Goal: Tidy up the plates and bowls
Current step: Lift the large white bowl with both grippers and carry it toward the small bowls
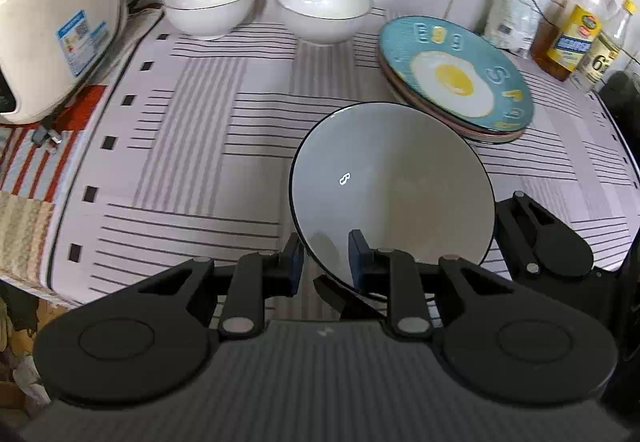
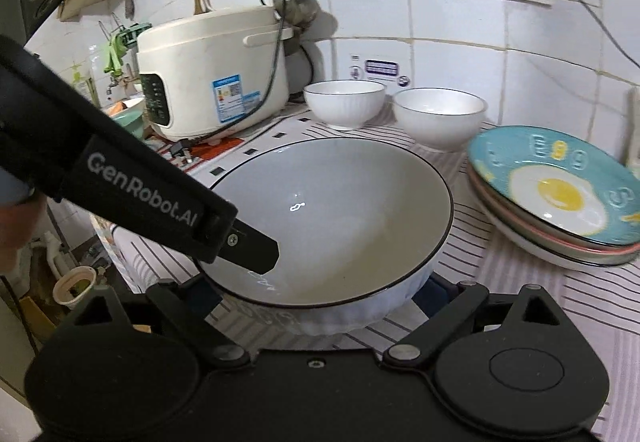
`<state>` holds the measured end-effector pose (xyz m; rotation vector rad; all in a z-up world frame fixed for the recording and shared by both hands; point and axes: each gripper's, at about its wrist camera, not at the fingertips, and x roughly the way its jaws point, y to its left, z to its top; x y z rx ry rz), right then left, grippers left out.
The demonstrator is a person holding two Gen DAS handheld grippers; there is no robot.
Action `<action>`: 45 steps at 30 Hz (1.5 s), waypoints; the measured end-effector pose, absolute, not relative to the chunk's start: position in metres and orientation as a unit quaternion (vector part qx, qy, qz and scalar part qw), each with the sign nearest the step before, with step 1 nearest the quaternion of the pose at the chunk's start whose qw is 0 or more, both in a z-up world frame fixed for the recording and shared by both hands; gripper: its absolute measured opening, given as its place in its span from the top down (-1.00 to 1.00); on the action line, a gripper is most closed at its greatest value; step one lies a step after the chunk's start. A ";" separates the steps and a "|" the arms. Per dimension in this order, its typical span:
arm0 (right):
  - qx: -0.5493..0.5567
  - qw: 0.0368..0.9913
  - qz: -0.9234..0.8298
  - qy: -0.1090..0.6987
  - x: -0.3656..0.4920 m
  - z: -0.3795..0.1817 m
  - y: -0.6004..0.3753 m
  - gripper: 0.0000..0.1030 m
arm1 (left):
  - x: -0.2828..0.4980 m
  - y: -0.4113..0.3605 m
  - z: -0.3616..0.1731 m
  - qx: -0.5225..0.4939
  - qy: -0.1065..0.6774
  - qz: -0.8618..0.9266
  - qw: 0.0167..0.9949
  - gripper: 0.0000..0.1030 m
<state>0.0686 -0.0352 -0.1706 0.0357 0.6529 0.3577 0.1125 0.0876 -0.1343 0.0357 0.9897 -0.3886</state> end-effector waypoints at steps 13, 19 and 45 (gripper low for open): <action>0.014 0.937 0.133 0.322 0.045 -0.164 -0.072 -0.90 | 0.101 0.043 -0.132 0.031 0.473 -0.224 0.851 0.56; -0.010 0.939 0.124 0.319 0.040 -0.163 -0.090 -0.89 | 0.108 0.025 -0.137 0.030 0.480 -0.234 0.845 0.56; 0.004 0.934 0.079 0.348 0.026 -0.191 -0.132 -0.89 | 0.113 -0.020 -0.155 0.043 0.501 -0.239 0.831 0.56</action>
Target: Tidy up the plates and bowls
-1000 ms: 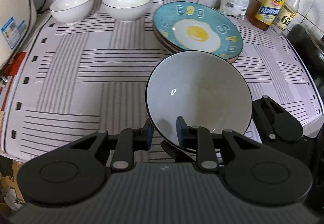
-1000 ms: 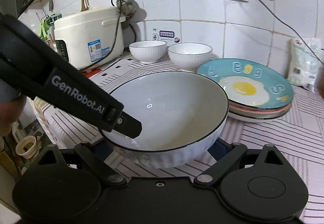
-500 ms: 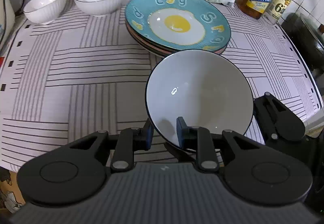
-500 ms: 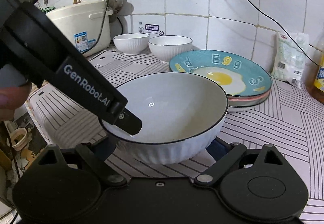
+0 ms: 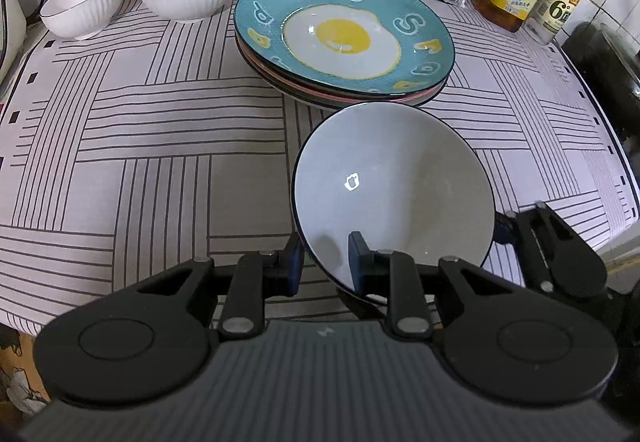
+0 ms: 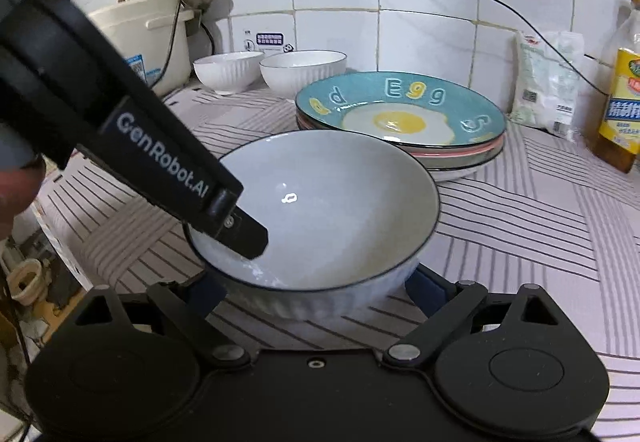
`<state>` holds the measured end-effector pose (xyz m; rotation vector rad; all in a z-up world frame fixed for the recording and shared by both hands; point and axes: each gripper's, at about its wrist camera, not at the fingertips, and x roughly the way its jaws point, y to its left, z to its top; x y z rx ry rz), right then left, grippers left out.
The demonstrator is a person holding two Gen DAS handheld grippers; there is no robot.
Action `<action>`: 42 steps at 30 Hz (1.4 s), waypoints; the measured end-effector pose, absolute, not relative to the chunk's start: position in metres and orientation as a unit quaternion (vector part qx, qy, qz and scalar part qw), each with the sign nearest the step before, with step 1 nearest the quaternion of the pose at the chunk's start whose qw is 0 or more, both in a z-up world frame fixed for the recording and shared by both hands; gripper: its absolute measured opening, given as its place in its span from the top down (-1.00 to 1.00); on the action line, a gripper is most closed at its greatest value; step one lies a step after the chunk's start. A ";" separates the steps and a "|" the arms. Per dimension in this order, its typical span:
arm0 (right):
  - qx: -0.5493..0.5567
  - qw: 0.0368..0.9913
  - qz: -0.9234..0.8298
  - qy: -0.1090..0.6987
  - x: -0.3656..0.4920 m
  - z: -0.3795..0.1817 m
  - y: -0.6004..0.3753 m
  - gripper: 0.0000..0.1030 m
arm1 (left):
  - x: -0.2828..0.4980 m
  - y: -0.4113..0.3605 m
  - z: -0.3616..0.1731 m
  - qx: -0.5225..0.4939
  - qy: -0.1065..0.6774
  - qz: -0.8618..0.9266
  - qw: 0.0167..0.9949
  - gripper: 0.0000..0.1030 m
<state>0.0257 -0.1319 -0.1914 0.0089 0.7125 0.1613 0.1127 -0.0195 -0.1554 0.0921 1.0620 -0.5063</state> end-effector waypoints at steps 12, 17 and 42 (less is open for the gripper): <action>0.053 0.940 0.068 0.331 -0.008 -0.152 -0.150 -0.88 | 0.101 -0.011 -0.130 0.051 0.482 -0.228 0.845 0.37; 0.055 0.946 0.066 0.314 -0.015 -0.129 -0.151 -0.85 | 0.096 0.000 -0.113 0.044 0.470 -0.222 0.853 0.29; 0.009 0.961 0.117 0.251 0.092 -0.048 -0.110 -0.34 | 0.179 0.085 -0.064 -0.016 0.344 -0.123 0.931 -0.15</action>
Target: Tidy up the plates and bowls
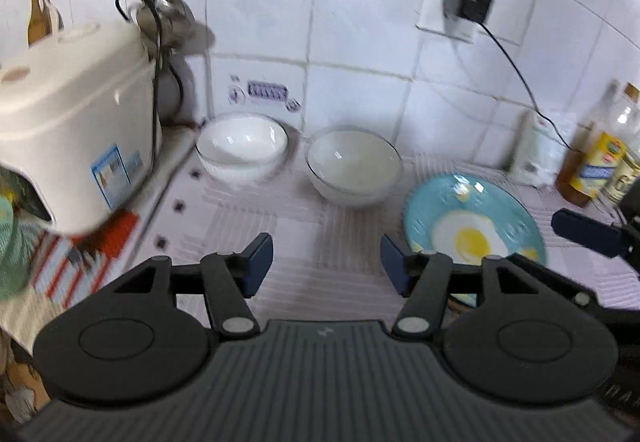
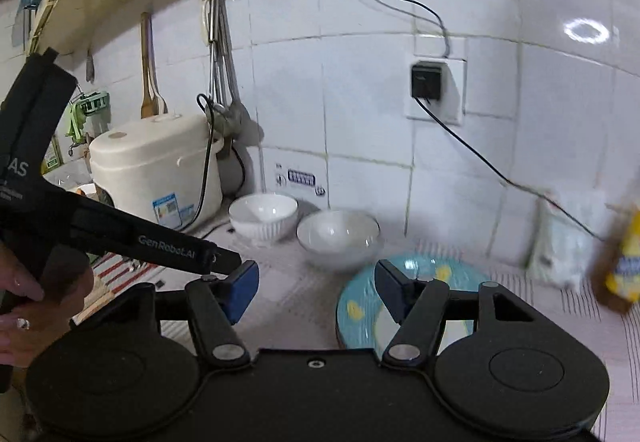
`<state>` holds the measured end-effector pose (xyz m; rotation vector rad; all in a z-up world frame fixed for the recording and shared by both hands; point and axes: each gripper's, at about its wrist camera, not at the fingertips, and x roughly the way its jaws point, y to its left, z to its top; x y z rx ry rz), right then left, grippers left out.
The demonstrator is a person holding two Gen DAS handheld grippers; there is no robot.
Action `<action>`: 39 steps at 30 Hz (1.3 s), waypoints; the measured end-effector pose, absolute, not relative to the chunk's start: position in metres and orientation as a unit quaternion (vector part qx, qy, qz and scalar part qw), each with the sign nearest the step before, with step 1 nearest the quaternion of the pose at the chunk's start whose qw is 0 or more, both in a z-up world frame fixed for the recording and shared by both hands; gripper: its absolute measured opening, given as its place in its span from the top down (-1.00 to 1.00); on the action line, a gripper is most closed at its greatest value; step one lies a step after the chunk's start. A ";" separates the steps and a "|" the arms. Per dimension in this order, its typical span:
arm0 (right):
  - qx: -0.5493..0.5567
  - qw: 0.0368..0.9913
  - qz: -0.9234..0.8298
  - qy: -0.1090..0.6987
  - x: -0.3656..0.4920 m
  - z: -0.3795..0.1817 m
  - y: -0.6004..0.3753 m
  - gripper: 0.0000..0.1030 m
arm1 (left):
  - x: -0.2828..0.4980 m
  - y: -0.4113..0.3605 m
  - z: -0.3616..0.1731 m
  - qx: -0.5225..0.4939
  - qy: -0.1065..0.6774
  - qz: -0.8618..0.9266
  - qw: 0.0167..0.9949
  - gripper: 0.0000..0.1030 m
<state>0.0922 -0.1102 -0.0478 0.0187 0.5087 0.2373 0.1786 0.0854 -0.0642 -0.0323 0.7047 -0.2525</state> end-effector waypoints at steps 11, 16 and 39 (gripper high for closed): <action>0.044 0.941 0.136 0.307 0.197 -0.065 -0.120 -0.13 | 0.256 0.090 -0.086 -0.024 0.327 -0.137 0.935 -0.20; 0.112 0.916 0.113 0.367 0.238 -0.090 -0.131 -0.05 | 0.284 0.081 -0.116 -0.033 0.363 -0.148 0.919 -0.18; 0.111 0.894 0.038 0.432 0.330 -0.157 -0.123 0.59 | 0.342 0.074 -0.159 -0.134 0.411 -0.159 0.887 0.65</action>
